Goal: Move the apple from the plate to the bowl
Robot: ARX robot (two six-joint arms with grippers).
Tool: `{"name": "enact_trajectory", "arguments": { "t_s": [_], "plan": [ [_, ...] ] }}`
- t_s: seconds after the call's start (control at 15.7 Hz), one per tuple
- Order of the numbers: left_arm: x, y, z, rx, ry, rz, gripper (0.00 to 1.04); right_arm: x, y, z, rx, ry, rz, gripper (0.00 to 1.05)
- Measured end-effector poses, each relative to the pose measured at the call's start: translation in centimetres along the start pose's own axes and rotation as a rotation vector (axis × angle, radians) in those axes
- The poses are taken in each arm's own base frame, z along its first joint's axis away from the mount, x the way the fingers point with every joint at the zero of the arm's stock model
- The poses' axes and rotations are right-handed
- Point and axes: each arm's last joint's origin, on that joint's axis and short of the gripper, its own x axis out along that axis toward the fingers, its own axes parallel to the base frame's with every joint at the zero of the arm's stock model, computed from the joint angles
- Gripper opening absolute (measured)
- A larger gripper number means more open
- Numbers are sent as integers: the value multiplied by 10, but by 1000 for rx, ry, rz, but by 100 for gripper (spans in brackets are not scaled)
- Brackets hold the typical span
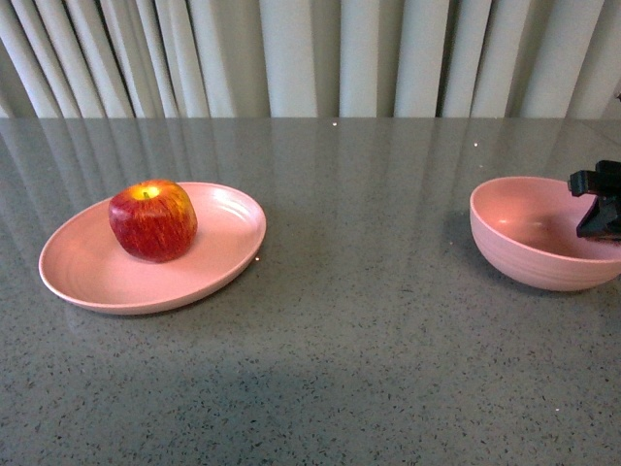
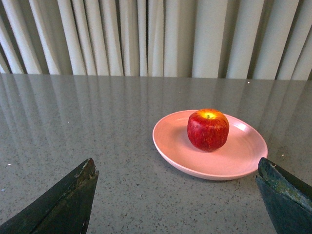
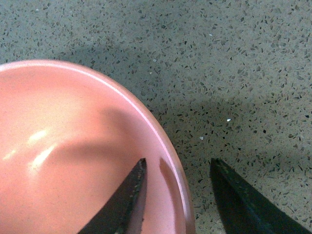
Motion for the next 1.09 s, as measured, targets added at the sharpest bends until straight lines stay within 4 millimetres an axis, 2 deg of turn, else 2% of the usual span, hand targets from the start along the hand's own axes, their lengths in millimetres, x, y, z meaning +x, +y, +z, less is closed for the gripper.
{"name": "enact_trajectory", "arguments": {
  "t_s": [0.13, 0.19, 0.38, 0.51, 0.64, 0.7, 0.89, 1.09],
  "plan": [
    [0, 0, 0, 0, 0, 0, 98, -1, 0, 0, 3, 2, 2, 14],
    [0, 0, 0, 0, 0, 0, 98, -6, 1, 3, 8, -3, 16, 4],
    [0, 0, 0, 0, 0, 0, 98, -24, 5, 12, 4, -46, 31, 3],
    [0, 0, 0, 0, 0, 0, 98, -47, 17, 21, -20, -94, 75, 3],
    [0, 0, 0, 0, 0, 0, 98, -74, 51, 31, -84, -166, 153, 3],
    [0, 0, 0, 0, 0, 0, 98, -78, 68, 31, -113, -174, 188, 3],
    [0, 0, 0, 0, 0, 0, 98, -73, 104, 20, -153, -150, 247, 3],
    [0, 0, 0, 0, 0, 0, 98, -55, 132, 4, -169, -98, 263, 3]
  ]
}}
